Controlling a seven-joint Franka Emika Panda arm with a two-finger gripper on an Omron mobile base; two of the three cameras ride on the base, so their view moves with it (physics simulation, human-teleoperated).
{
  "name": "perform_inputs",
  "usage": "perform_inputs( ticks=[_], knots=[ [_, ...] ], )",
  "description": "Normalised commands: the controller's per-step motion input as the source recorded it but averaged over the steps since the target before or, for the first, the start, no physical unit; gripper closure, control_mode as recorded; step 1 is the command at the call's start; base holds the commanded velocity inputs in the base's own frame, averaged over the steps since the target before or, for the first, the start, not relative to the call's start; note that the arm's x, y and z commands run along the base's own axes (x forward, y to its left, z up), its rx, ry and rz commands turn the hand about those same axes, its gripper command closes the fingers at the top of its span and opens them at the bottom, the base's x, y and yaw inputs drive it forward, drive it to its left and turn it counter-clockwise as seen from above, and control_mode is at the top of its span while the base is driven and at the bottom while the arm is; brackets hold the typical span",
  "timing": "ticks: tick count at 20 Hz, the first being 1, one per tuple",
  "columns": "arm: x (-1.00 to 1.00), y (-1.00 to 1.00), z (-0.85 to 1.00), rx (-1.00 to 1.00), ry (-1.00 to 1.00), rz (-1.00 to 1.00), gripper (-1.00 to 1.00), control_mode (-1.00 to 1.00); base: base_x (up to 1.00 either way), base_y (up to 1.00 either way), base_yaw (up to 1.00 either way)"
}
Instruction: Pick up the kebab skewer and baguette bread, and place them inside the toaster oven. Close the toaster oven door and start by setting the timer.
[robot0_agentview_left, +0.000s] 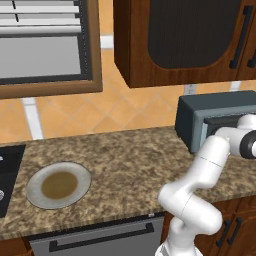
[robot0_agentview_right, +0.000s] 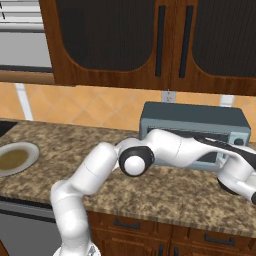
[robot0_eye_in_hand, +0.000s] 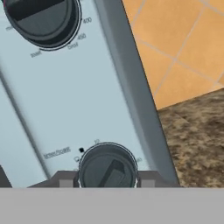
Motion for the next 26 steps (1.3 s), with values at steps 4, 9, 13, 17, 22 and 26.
perform_inputs(
  ticks=[4,9,13,17,22,26],
  knots=[
    [0.0,0.0,0.0,0.14,0.0,-0.01,1.0,-1.0,0.0,0.0,0.0],
    [0.0,0.0,0.0,0.16,0.0,-0.01,1.0,-1.0,0.0,0.0,0.0],
    [0.0,0.0,0.0,0.16,0.0,-0.01,1.0,-1.0,0.0,0.0,0.0],
    [0.0,0.0,0.0,0.16,0.0,-0.03,1.0,-1.0,0.0,0.0,0.0],
    [0.0,0.0,0.0,0.16,0.0,-0.03,1.0,-1.0,0.0,0.0,0.0],
    [0.0,0.0,0.0,0.16,0.0,-0.03,1.0,-1.0,0.0,0.0,0.0]
  ],
)
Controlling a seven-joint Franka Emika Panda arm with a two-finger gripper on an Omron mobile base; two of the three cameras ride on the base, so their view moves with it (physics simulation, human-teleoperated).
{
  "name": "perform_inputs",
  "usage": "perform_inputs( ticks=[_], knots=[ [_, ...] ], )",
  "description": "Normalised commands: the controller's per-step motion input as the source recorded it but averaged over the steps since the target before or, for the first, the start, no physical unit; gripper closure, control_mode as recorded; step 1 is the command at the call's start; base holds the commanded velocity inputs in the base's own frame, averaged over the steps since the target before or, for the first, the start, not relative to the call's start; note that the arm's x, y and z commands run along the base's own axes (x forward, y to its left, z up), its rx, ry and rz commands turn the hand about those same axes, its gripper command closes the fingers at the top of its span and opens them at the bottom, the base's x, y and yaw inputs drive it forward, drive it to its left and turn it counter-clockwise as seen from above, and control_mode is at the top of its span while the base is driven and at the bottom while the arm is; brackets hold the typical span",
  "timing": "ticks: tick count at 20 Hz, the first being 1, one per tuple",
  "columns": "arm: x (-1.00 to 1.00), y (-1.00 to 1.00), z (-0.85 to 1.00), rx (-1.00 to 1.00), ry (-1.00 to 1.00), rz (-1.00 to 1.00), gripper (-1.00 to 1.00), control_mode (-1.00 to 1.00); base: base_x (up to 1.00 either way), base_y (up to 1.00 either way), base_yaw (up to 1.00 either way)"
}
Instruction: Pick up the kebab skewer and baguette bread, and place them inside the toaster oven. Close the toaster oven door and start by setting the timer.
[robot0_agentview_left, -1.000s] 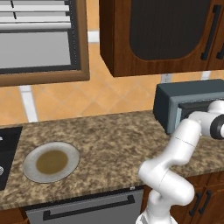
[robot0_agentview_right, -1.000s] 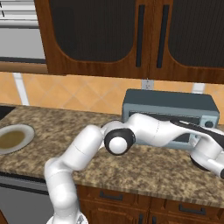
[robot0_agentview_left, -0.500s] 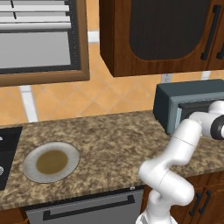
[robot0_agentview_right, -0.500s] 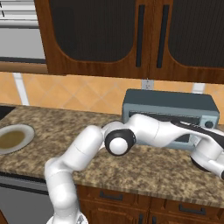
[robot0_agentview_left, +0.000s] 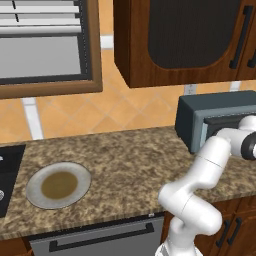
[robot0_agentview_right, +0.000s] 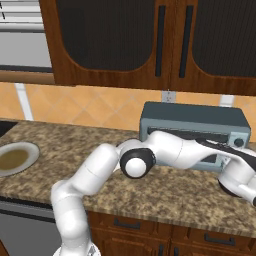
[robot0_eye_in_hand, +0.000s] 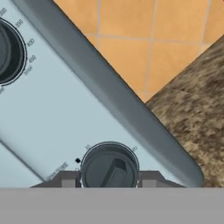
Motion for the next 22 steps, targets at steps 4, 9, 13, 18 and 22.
perform_inputs(
  ticks=[4,9,13,18,22],
  knots=[
    [0.0,0.0,0.0,0.16,0.0,-0.03,1.0,-1.0,0.0,0.0,0.0],
    [0.0,0.0,0.0,0.17,0.0,-0.01,1.0,-1.0,0.0,0.0,0.0],
    [0.0,0.0,0.0,0.17,0.0,-0.01,1.0,-1.0,0.0,0.0,0.0],
    [0.0,0.0,0.0,0.15,0.0,-0.03,1.0,-1.0,0.0,0.0,0.0],
    [0.0,0.0,0.0,0.14,0.0,-0.03,1.0,-1.0,0.0,0.0,0.0]
  ],
)
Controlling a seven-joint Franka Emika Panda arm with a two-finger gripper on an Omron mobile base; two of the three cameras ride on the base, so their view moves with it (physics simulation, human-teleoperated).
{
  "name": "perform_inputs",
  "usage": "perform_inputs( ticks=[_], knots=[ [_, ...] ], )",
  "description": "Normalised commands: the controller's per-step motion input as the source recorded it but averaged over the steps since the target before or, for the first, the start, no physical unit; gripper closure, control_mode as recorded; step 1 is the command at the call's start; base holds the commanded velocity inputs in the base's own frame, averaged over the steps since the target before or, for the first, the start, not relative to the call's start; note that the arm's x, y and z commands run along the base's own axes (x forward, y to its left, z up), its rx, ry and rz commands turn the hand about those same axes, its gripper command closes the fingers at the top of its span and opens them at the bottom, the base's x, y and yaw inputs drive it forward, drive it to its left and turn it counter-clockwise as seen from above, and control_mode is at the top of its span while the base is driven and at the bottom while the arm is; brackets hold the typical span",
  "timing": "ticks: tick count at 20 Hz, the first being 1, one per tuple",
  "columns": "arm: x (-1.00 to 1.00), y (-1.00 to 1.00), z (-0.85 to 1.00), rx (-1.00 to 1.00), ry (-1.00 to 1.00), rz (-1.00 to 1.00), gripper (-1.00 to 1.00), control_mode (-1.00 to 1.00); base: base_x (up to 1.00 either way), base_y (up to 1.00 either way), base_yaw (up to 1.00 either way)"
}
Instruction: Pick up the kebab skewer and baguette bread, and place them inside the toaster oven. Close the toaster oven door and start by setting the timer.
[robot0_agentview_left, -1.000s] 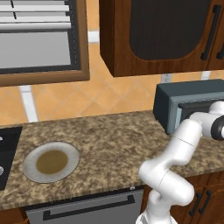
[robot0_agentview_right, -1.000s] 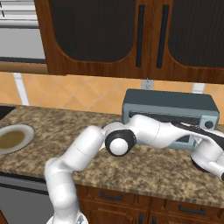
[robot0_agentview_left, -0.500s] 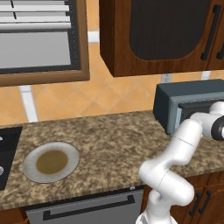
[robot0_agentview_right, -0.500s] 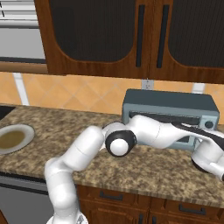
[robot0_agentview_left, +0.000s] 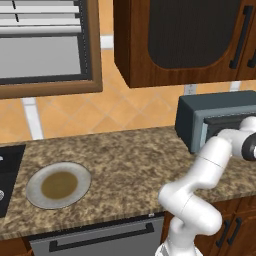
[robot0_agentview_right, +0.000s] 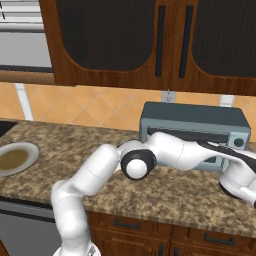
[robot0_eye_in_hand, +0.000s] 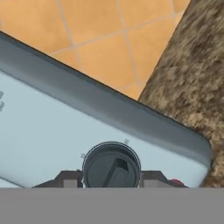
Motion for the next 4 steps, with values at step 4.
perform_inputs(
  ticks=[4],
  knots=[
    [0.0,0.0,0.0,0.14,0.0,-0.02,1.0,-1.0,0.0,0.0,0.0]
  ],
)
